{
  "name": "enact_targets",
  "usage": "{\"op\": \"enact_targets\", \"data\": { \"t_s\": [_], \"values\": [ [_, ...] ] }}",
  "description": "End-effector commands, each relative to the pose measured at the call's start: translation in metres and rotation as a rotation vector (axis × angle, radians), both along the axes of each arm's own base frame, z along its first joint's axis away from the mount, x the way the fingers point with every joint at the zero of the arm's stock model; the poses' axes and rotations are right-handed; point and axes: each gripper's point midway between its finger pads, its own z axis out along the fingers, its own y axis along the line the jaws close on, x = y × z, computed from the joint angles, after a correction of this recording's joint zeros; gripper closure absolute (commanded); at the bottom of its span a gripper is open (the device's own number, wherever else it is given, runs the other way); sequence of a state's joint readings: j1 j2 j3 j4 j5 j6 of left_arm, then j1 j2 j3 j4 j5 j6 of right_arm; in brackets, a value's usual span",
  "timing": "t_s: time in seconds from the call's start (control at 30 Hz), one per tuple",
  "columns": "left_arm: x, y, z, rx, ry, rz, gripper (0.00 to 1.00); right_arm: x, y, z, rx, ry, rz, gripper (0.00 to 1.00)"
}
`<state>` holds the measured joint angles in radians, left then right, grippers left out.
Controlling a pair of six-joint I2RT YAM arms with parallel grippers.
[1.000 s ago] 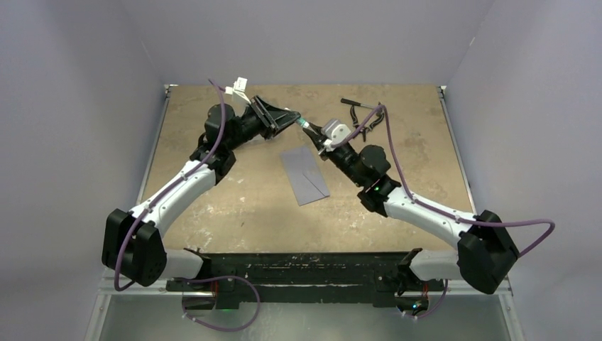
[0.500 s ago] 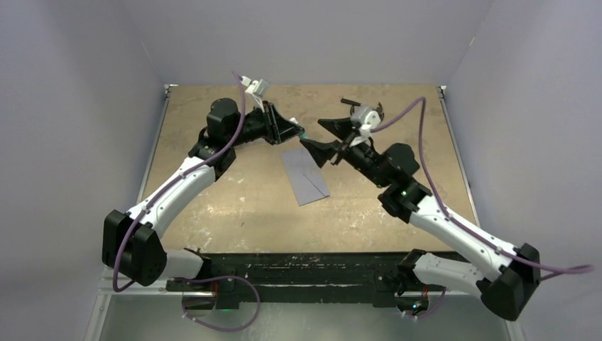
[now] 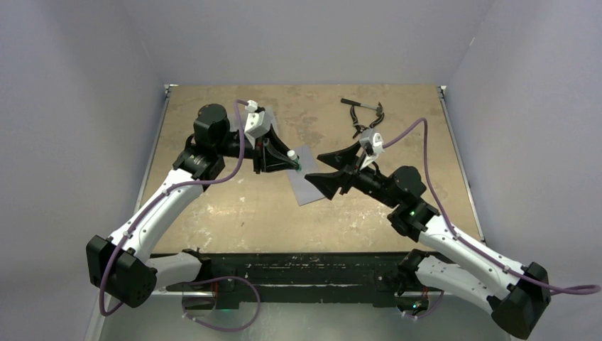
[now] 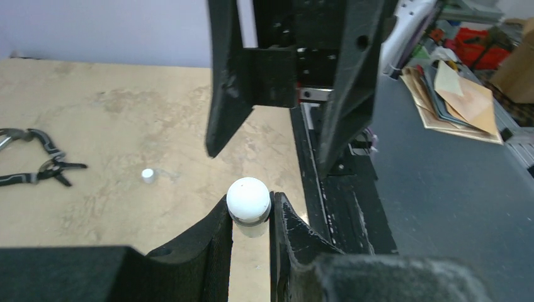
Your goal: Place the letter into the envelope and seal it
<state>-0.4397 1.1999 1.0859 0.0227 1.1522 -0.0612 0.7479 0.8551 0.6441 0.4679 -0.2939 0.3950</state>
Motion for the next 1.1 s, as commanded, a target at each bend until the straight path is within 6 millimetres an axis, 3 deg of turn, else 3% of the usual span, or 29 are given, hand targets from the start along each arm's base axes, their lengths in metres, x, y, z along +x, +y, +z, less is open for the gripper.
{"op": "enact_targets", "data": {
  "t_s": [0.0,0.17,0.27,0.4,0.57,0.67,0.83,1.07],
  "values": [
    [-0.032,0.006,0.005,-0.014,-0.086,-0.168,1.0,-0.011,0.014,-0.003,-0.047,-0.064,0.106,0.23],
    [-0.044,0.009,0.015,-0.026,-0.104,-0.206,1.0,-0.014,0.034,-0.003,-0.075,-0.102,0.217,0.26],
    [-0.048,0.011,0.019,-0.029,-0.104,-0.219,1.0,-0.018,0.045,0.002,-0.092,-0.137,0.288,0.38],
    [-0.051,0.012,0.02,-0.027,-0.096,-0.225,1.0,-0.032,0.046,0.024,-0.06,-0.228,0.352,0.52],
    [-0.054,0.013,0.029,-0.034,-0.113,-0.232,1.0,-0.035,0.052,0.032,-0.074,-0.243,0.407,0.63],
    [-0.053,0.011,0.034,-0.041,-0.117,-0.237,1.0,-0.036,0.057,0.033,-0.091,-0.243,0.439,0.64],
    [-0.055,0.009,0.042,-0.053,-0.112,-0.239,1.0,-0.026,0.061,0.028,-0.135,-0.23,0.417,0.56],
    [-0.053,0.008,0.049,-0.06,-0.131,-0.227,1.0,-0.018,0.068,0.029,-0.163,-0.217,0.424,0.67]
  ]
}}
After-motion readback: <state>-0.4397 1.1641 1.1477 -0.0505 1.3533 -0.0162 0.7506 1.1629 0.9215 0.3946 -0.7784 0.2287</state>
